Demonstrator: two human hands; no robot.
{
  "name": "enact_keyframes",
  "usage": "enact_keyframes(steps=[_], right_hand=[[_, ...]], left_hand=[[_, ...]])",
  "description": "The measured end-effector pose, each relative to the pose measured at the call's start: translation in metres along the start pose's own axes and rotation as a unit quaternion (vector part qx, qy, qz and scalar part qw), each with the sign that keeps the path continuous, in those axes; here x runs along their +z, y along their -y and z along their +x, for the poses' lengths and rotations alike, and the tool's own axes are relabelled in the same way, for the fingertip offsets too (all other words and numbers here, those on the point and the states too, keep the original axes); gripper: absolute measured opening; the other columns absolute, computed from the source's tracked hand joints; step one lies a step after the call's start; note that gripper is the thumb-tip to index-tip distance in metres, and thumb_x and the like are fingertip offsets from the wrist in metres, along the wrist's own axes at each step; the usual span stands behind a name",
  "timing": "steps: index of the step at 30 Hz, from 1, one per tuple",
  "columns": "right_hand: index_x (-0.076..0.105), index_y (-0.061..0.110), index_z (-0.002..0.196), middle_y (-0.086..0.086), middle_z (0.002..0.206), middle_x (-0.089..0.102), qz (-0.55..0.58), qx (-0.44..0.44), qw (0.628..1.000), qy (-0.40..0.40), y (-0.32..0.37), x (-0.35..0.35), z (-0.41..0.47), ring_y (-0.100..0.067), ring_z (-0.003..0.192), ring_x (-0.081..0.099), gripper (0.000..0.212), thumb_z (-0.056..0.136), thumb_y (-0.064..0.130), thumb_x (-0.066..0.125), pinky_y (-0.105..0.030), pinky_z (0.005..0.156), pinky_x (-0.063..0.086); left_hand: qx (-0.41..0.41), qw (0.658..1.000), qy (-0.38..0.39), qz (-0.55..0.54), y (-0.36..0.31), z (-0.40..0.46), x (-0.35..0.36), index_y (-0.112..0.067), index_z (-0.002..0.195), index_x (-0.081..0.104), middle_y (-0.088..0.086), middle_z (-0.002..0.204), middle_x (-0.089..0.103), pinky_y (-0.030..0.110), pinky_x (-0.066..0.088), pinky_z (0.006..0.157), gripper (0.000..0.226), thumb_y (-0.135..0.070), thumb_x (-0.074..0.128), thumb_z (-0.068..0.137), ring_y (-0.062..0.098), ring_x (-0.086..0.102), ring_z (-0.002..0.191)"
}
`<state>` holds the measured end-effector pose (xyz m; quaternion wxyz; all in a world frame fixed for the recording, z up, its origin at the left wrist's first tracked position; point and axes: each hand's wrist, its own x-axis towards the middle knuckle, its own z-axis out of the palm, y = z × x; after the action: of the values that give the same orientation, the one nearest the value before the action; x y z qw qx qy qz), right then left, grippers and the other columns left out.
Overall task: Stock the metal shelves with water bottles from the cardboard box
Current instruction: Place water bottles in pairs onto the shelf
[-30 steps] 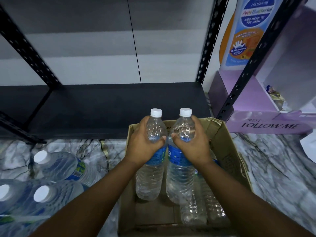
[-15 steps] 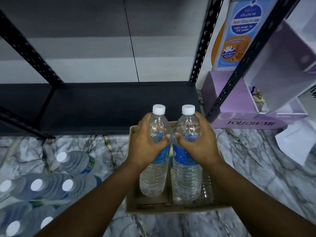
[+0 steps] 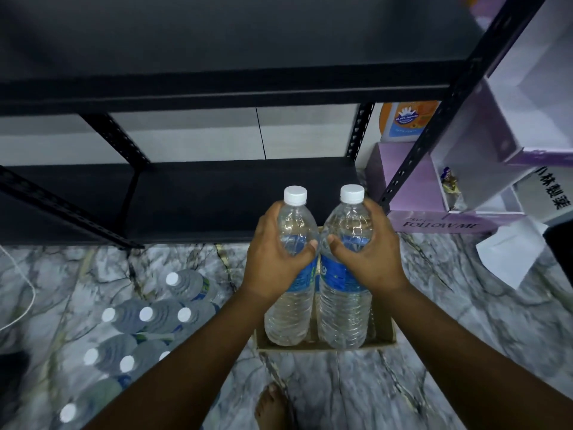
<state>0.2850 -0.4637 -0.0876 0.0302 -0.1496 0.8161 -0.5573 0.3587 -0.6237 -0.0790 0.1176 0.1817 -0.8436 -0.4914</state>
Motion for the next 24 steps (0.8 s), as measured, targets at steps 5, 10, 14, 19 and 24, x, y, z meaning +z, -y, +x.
enact_keyframes(steps=[5,10,14,19,24], right_hand=[[0.045,0.017,0.135,0.001,0.121,0.055,-0.009,0.002,1.000,-0.002,0.051,-0.025,-0.006,-0.010,0.110,0.054,0.074,0.072,0.026,0.081,-0.011,0.091,0.041],[0.044,0.018,0.135,-0.001,0.123,0.056,0.005,0.006,1.000,0.001,0.100,-0.050,-0.013,-0.012,0.112,0.055,0.075,0.068,0.034,0.075,-0.020,0.094,0.044],[0.044,0.019,0.135,0.000,0.124,0.055,0.011,0.015,1.000,0.004,0.136,-0.067,-0.018,-0.005,0.111,0.054,0.077,0.067,0.034,0.076,-0.007,0.091,0.040],[0.044,0.025,0.132,0.001,0.123,0.055,0.006,0.010,1.000,0.010,0.185,-0.094,-0.026,-0.010,0.113,0.055,0.074,0.067,0.033,0.077,-0.022,0.095,0.045],[0.045,0.024,0.132,0.000,0.123,0.055,0.003,0.002,1.000,0.014,0.234,-0.120,-0.035,-0.012,0.115,0.055,0.072,0.068,0.035,0.077,-0.032,0.098,0.048]], left_hand=[[-0.006,1.000,-0.002,-0.005,-0.052,-0.016,-0.028,-0.027,0.138,0.039,-0.004,0.127,0.053,0.034,0.050,0.096,0.077,-0.047,0.069,0.071,0.011,0.055,0.116],[-0.014,1.000,-0.019,-0.014,-0.096,-0.029,-0.052,-0.025,0.139,0.039,-0.002,0.126,0.053,0.019,0.045,0.090,0.075,-0.027,0.078,0.075,0.008,0.055,0.111],[-0.021,0.999,-0.025,-0.010,-0.131,-0.039,-0.069,-0.024,0.138,0.041,-0.002,0.126,0.053,0.020,0.046,0.091,0.073,-0.022,0.079,0.076,0.009,0.055,0.111],[-0.032,0.999,-0.030,-0.019,-0.178,-0.054,-0.091,-0.025,0.139,0.040,-0.003,0.126,0.053,0.037,0.050,0.096,0.076,-0.036,0.075,0.072,0.012,0.056,0.114],[-0.028,0.999,-0.027,-0.015,-0.224,-0.067,-0.116,-0.024,0.141,0.037,-0.003,0.131,0.050,0.035,0.046,0.100,0.077,-0.026,0.079,0.077,0.012,0.052,0.118]])
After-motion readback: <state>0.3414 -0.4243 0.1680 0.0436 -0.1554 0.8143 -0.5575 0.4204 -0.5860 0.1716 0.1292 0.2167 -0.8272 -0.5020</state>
